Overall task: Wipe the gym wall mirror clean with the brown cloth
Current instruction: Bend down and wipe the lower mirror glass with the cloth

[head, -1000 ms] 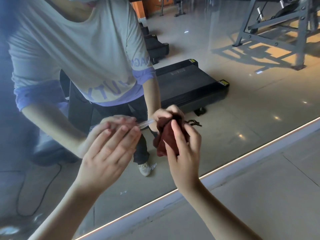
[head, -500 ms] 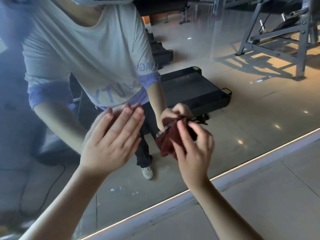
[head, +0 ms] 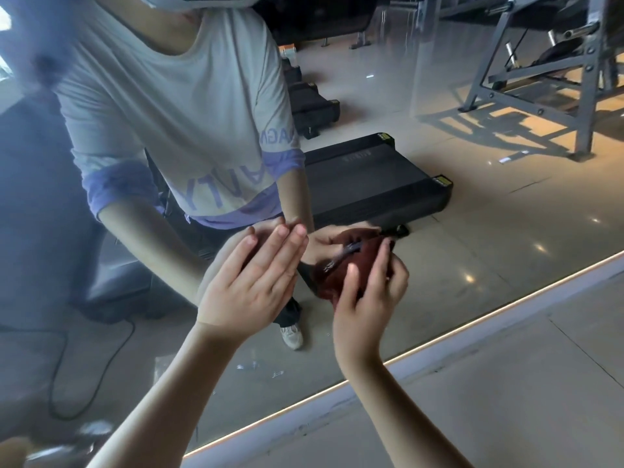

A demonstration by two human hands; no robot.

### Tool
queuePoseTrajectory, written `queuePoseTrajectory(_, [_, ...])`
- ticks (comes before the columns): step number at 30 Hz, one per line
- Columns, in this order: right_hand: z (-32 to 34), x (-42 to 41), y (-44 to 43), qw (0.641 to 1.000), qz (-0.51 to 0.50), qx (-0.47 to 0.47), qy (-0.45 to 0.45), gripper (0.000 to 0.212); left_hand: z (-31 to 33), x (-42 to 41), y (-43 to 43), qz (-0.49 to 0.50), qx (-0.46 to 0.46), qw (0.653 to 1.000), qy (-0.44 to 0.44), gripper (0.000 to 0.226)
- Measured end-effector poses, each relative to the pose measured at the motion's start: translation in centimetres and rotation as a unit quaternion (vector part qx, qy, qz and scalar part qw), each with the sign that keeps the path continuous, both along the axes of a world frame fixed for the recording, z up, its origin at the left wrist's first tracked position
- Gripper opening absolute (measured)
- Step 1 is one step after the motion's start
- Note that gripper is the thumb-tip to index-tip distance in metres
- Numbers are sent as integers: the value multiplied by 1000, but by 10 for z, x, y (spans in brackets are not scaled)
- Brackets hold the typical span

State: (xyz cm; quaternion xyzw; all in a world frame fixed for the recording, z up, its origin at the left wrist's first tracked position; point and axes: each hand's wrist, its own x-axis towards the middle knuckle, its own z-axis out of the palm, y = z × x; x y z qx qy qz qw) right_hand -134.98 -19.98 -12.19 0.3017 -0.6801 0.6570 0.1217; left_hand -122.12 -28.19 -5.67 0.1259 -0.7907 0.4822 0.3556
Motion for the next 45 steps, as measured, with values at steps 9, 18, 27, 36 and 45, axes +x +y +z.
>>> queuePoseTrajectory(9, [12, -12, 9, 998, -2, -40, -49, 37, 34, 21, 0, -7, 103, 989, -101, 67])
queuePoseTrajectory(18, [6, -29, 18, 993, -57, 31, 98, 24, 27, 21, -5, -2, 44, 994, -102, 62])
queuePoseTrajectory(27, [29, -24, 37, 977, 100, -76, -172, 31, 23, 22, -5, 16, 14, 996, -91, 61])
queuePoseTrajectory(36, [46, -6, 18, 973, -33, -93, -210, 22, 23, 19, -5, 4, 10, 997, -72, 57])
queuePoseTrajectory(45, [37, 17, 10, 994, 15, 31, -104, 50, 25, 16, 0, 3, 19, 997, -73, 62])
